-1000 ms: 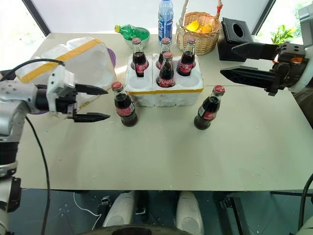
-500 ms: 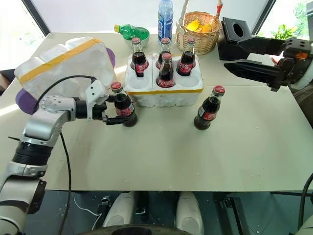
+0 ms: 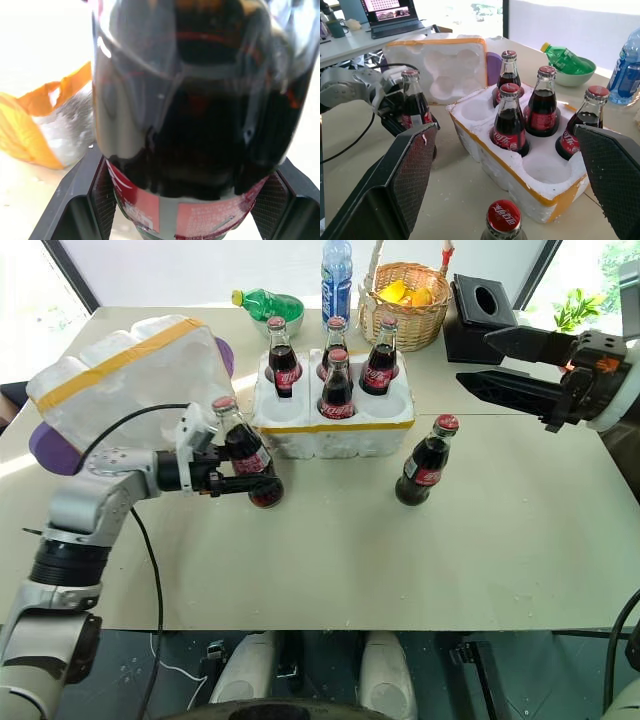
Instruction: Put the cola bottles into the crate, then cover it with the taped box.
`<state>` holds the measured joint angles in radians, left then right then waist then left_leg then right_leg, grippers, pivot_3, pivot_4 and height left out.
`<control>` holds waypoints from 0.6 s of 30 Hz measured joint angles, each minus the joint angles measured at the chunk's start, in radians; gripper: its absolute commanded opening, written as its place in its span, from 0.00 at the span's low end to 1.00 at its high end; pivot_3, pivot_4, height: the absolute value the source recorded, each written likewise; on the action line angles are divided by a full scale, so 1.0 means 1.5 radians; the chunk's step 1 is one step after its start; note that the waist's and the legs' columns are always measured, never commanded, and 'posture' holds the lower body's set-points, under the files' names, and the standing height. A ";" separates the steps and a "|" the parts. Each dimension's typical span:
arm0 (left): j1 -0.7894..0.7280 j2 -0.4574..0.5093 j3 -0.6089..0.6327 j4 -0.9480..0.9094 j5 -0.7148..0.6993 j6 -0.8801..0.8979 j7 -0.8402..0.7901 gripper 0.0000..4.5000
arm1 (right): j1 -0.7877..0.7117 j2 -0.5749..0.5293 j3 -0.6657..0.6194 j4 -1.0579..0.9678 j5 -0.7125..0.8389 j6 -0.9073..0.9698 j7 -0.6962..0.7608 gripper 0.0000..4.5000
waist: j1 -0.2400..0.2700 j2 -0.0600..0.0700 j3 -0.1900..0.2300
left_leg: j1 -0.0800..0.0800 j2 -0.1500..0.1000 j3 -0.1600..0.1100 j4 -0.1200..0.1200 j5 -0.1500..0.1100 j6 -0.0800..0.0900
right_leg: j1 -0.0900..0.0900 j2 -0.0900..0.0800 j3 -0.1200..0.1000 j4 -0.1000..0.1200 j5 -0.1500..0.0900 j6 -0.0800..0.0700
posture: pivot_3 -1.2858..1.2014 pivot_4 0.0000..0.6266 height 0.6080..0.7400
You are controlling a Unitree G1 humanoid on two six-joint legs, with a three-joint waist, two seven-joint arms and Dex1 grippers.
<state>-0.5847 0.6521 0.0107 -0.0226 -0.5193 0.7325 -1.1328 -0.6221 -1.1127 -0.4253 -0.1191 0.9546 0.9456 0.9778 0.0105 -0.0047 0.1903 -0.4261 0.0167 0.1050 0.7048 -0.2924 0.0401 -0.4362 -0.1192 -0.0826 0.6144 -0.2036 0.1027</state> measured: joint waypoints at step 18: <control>-0.354 -0.141 -0.035 0.520 0.145 -0.268 0.026 0.63 | 0.026 0.015 -0.010 -0.021 -0.004 -0.009 -0.027 1.00 | 0.002 -0.001 0.001 | -0.001 -0.001 0.000 0.006 -0.002 0.003 | 0.002 0.000 -0.001 0.000 0.000 0.001 | 0.52 0.24 1.00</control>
<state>-1.1149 0.4398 -0.0424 0.7578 -0.3013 0.3306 -1.0937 -0.5833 -1.0906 -0.4396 -0.1506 0.9479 0.9321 0.9369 0.0133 -0.0064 0.1912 -0.4282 0.0147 0.1053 0.7133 -0.2951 0.0448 -0.4329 -0.1185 -0.0843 0.6137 -0.2030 0.1042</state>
